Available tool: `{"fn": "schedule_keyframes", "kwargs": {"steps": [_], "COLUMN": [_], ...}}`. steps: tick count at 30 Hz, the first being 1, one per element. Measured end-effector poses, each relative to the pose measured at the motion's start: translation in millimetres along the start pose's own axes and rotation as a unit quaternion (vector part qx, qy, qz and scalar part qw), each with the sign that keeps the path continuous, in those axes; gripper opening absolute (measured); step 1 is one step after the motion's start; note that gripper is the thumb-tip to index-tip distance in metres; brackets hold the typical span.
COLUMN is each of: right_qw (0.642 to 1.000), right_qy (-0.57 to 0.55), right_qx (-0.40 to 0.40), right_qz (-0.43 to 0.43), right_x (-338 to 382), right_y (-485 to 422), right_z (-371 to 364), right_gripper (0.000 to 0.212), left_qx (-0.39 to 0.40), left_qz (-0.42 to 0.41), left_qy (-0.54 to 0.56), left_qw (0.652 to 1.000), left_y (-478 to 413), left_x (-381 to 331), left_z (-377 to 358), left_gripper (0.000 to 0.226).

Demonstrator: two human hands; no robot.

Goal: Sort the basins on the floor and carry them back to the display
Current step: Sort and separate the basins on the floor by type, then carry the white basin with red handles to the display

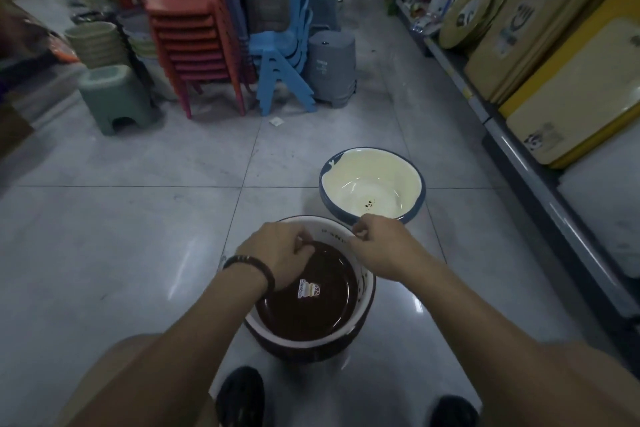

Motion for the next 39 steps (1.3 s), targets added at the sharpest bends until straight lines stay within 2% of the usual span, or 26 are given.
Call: {"fn": "schedule_keyframes", "kwargs": {"steps": [3,5,8,11,13,17,20,24,27,29,33,36,39], "right_qw": [0.999,0.997,0.999,1.000,0.997,0.976,0.963,0.940,0.923,0.912,0.891,0.854,0.802], "right_qy": [0.026,0.061,0.025,-0.008,-0.053,-0.161,-0.198,-0.259,-0.282,-0.283,-0.239,-0.228,-0.259], "right_qx": [-0.014,-0.015,0.000,0.018,0.038,-0.033,-0.038,-0.084,-0.131,-0.162,-0.263,-0.347,-0.414], "right_qz": [0.013,0.033,0.021,-0.009,-0.029,-0.142,-0.177,-0.206,-0.225,-0.250,-0.283,-0.314,-0.345], "right_x": [-8,-11,-22,-39,-43,-33,6,62,81,78,40,-6,-62], "right_y": [-35,-63,-92,-114,-112,-88,-49,15,76,123,220,306,395], "right_z": [-15,-20,-24,-16,4,106,201,351,454,515,626,690,720], "right_gripper": [0.044,0.043,0.040,0.040,0.043,0.033,0.030,0.031,0.030,0.032,0.032,0.029,0.028], "left_qx": [0.019,0.012,-0.010,0.036,0.074,0.129,0.159,0.187,0.197,0.208,0.265,0.322,0.335], "left_qz": [-0.030,-0.020,-0.001,0.012,0.030,0.037,0.003,-0.099,-0.190,-0.221,-0.261,-0.286,-0.359], "left_qy": [0.002,0.026,0.028,0.064,0.116,0.120,0.121,0.127,0.110,0.117,0.190,0.242,0.218], "left_qw": [0.999,0.999,1.000,0.997,0.990,0.984,0.980,0.969,0.955,0.946,0.909,0.870,0.844], "left_y": [-27,-54,-97,-133,-138,-156,-158,-156,-142,-126,-77,-28,20], "left_x": [-1,4,10,18,21,-12,-88,-225,-329,-392,-527,-628,-725], "left_z": [-11,-15,-23,-43,-37,30,118,244,324,364,401,399,379], "left_gripper": [0.027,0.027,0.028,0.025,0.024,0.023,0.023,0.019,0.018,0.014,0.017,0.015,0.012]}}
Point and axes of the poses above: each hand's wrist, its own y-axis away from the middle knuckle, its own z-axis out of the back of the hand, x = y × z, the point moved 5 cm from there along -y, towards the middle knuckle, and after that the axes turned 5 degrees about -z, right-handed, at the moved point
